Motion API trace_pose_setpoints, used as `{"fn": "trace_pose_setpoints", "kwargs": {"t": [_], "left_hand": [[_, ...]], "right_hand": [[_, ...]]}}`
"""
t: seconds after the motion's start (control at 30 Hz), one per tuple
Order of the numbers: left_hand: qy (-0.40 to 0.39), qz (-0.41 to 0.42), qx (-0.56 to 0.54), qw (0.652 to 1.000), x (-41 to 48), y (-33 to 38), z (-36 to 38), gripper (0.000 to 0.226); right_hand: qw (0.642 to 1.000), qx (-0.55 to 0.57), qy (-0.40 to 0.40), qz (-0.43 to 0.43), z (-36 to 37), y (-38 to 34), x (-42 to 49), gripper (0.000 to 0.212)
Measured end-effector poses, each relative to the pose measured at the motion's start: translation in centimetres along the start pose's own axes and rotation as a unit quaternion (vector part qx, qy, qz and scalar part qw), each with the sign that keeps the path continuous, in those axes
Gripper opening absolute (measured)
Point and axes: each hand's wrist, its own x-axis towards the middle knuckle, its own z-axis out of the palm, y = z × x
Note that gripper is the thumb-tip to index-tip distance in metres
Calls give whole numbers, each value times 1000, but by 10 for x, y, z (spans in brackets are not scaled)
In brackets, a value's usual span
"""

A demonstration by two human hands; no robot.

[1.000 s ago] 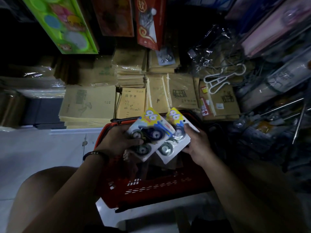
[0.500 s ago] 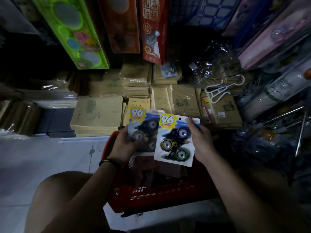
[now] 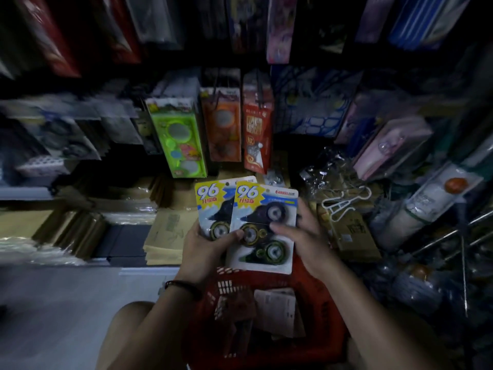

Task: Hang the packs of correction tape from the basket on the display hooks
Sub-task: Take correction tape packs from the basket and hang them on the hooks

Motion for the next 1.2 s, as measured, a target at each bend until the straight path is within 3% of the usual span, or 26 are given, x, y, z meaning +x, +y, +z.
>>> {"fn": "trace_pose_setpoints", "kwargs": {"t": [0.07, 0.13, 0.23, 0.37, 0.57, 0.7, 0.8, 0.93, 1.2], "left_hand": [[-7, 9, -7, 1000, -5, 25, -1, 66], [-2, 22, -14, 1000, -13, 52, 0, 79], [-17, 68, -10, 997, -23, 91, 2, 63], [-33, 136, -10, 990, -28, 148, 2, 63], [-31, 200, -40, 978, -34, 241, 8, 35], [-21, 258, -19, 966, -26, 300, 11, 34], [5, 299, -10, 954, -15, 338, 10, 38], [15, 353, -1, 936, 2, 385, 7, 50], [53, 433, -27, 899, 30, 454, -14, 54]], "right_hand": [[999, -36, -3, -37, 6, -15, -14, 96], [995, -54, 11, -82, 12, -30, -25, 96], [989, -64, 18, -132, 21, -60, -35, 94], [982, -50, 12, -181, 31, -120, -34, 94], [959, -57, 11, -277, 41, -226, -35, 88], [943, -62, 13, -327, 46, -288, -31, 92], [931, -68, 30, -358, 53, -330, -26, 82], [914, -91, 42, -393, 59, -383, -13, 91], [880, -127, 98, -447, 82, -472, 18, 79]]}}
